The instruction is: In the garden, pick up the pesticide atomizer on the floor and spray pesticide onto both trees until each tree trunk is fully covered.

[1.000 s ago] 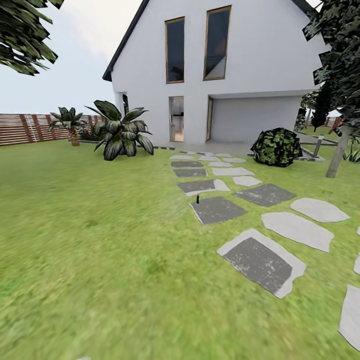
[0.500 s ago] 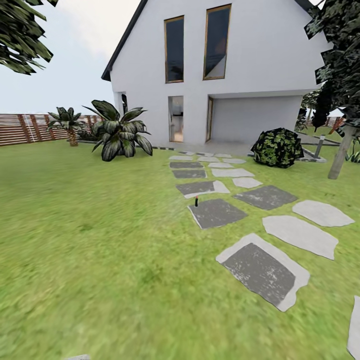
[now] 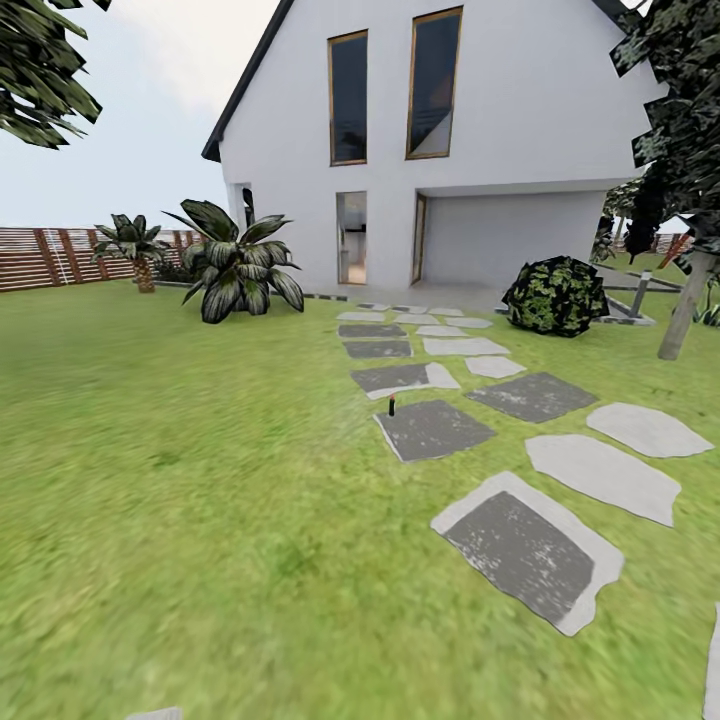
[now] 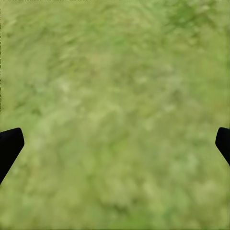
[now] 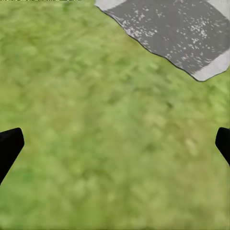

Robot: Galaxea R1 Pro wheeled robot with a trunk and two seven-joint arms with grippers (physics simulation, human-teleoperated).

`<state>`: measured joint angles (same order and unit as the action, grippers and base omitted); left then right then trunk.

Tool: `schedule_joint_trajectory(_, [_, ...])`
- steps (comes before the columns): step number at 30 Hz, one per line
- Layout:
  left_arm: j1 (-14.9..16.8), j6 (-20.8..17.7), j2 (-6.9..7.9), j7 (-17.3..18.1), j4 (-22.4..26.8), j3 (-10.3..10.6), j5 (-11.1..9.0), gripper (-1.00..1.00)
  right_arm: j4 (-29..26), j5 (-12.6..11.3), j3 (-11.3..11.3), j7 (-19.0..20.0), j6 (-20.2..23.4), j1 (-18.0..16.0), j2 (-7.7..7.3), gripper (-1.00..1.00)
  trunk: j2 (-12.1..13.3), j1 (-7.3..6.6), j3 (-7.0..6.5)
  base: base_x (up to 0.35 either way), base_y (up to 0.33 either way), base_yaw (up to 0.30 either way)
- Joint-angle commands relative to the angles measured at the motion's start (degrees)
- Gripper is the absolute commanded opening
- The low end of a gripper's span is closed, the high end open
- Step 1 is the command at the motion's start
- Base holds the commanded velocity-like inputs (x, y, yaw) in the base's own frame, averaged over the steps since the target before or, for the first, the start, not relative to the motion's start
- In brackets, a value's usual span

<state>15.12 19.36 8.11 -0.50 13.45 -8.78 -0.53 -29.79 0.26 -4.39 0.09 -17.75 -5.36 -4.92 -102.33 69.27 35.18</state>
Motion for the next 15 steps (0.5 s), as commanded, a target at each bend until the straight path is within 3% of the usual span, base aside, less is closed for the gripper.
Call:
schedule_joint_trajectory(1, [0.0,0.0,0.06,0.0,0.0,0.0,0.0,1.0,0.0,0.0,0.0,0.0,0.0,0.0,0.0,1.0,0.0,0.0,0.0,0.14,-0.001,0.0])
schedule_joint_trajectory(15, [0.0,-0.3,0.26,0.0,-0.1,0.0,0.0,1.0,0.0,0.0,0.0,0.0,0.0,0.0,0.0,1.0,0.0,0.0,0.0,0.311,0.0,0.0])
